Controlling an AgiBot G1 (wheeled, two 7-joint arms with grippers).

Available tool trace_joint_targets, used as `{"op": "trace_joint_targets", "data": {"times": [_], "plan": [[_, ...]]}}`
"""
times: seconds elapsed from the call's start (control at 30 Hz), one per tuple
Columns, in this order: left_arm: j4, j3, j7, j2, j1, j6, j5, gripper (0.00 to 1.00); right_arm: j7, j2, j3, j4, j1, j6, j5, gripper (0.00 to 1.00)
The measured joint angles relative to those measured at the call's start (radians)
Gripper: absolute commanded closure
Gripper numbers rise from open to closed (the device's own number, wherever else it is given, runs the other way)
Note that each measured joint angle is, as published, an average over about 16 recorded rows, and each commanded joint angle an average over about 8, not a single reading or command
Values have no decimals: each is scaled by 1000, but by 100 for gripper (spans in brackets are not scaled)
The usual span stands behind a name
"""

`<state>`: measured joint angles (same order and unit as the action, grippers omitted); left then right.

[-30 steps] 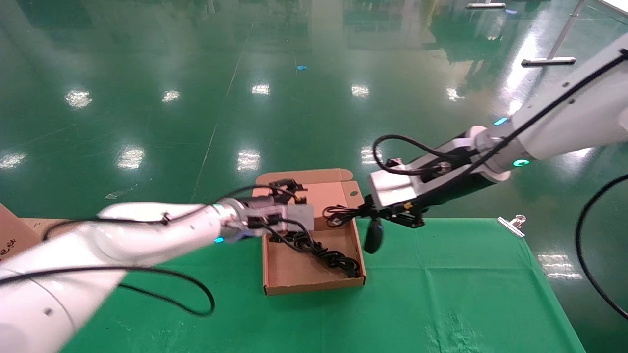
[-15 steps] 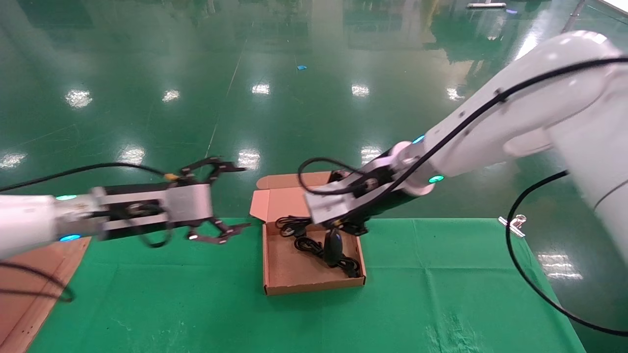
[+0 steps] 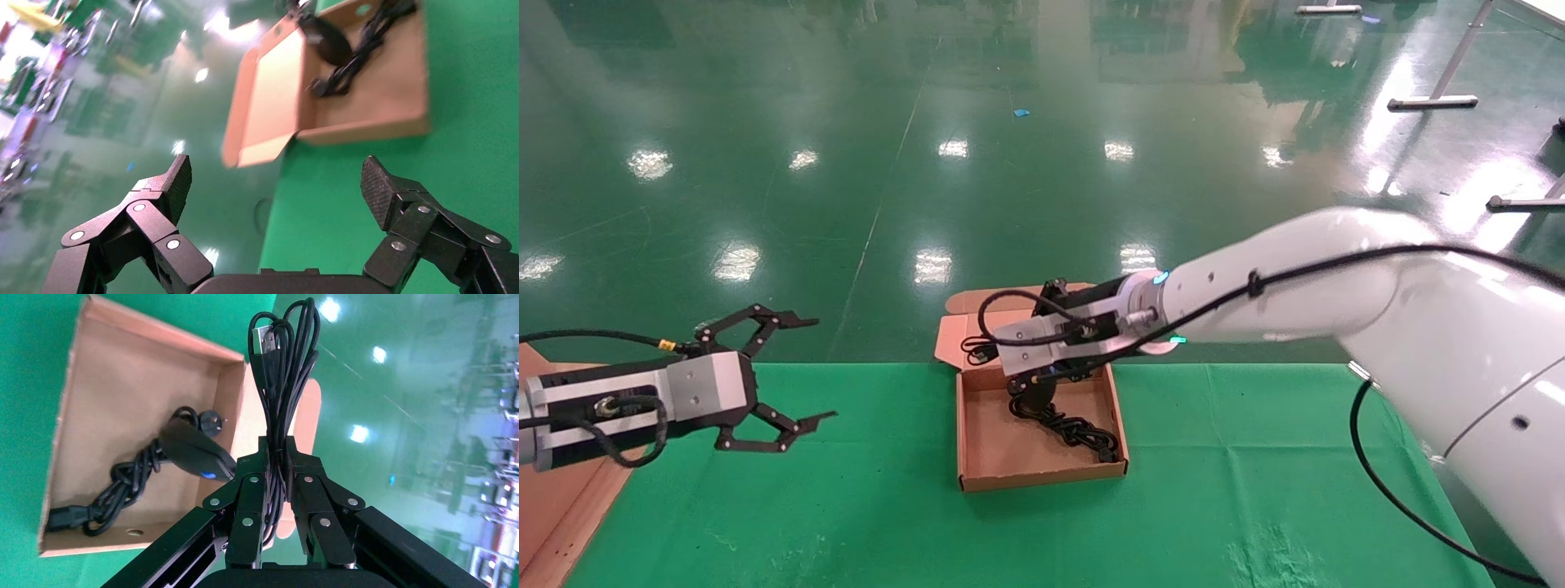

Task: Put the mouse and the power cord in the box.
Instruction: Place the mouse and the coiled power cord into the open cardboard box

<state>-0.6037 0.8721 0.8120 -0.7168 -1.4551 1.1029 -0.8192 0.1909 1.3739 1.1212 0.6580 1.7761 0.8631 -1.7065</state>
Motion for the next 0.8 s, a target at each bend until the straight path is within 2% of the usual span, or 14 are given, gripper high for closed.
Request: {"op": "trace_joint_targets", "data": {"times": [0.2, 0.67, 0.73, 0.8], "plan": [[16, -17, 29, 1, 18, -3, 25, 0, -15, 0, 86, 0, -24, -96, 33, 100], [43, -24, 51, -6, 18, 16, 36, 0, -38, 2, 244, 25, -67, -191, 105, 99], [46, -24, 52, -7, 17, 17, 36, 0, -43, 2, 263, 26, -73, -203, 110, 88], [48, -24, 53, -8, 16, 19, 36, 0, -47, 1, 279, 24, -77, -214, 113, 63]]}}
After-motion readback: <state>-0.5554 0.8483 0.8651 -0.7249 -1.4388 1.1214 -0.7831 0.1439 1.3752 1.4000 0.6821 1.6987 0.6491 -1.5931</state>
